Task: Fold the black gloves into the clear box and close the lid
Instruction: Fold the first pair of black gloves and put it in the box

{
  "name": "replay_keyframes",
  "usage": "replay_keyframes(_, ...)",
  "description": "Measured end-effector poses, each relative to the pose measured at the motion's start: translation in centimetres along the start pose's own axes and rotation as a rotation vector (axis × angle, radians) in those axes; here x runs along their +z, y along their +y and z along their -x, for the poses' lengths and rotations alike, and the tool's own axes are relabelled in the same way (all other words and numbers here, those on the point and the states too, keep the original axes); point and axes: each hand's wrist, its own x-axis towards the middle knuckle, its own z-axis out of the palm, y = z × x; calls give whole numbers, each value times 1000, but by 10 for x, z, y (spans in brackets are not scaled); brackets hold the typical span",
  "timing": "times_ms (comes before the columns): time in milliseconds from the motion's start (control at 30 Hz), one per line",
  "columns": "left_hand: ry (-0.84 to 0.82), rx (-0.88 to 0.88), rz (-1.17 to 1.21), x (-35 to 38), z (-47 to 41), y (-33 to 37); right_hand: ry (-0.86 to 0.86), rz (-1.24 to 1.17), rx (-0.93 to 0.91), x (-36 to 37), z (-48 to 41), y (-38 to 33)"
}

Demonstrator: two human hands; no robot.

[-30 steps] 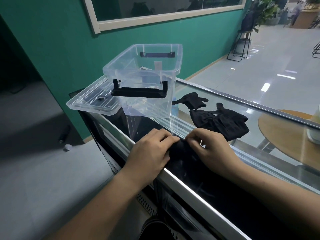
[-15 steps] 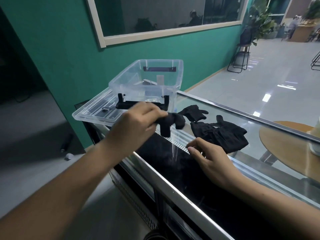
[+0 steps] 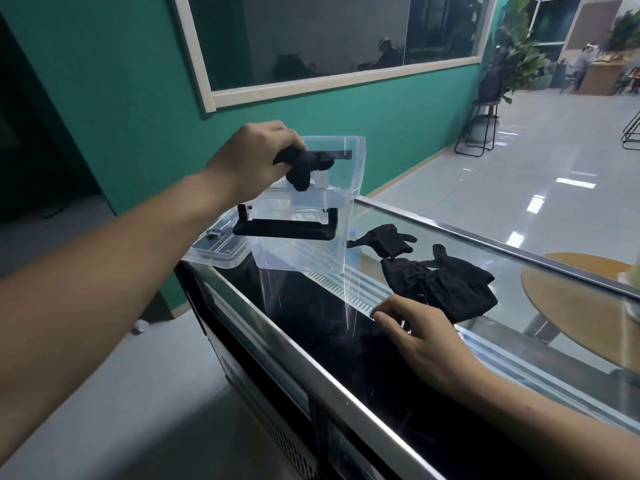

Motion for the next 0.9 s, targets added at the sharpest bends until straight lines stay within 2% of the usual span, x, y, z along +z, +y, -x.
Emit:
replay_keyframes(200,-209,-190,46,13,-17,-4,-3,-14,8,0,0,0)
replay_keyframes(333,-449,-359,122,6,-27,3,-7,-18,9,0,0,0)
replay_keyframes(433,-507,-367,143,3,-29,1,-11,-21,8,-1,-1,0)
replay_keyframes(600,-352,-381,222,-3,-26,6,-10,-18,10,0,-1,2)
replay_keyframes(900,21,-142,248,8,2,59,-9,-14,6,-1,0,1)
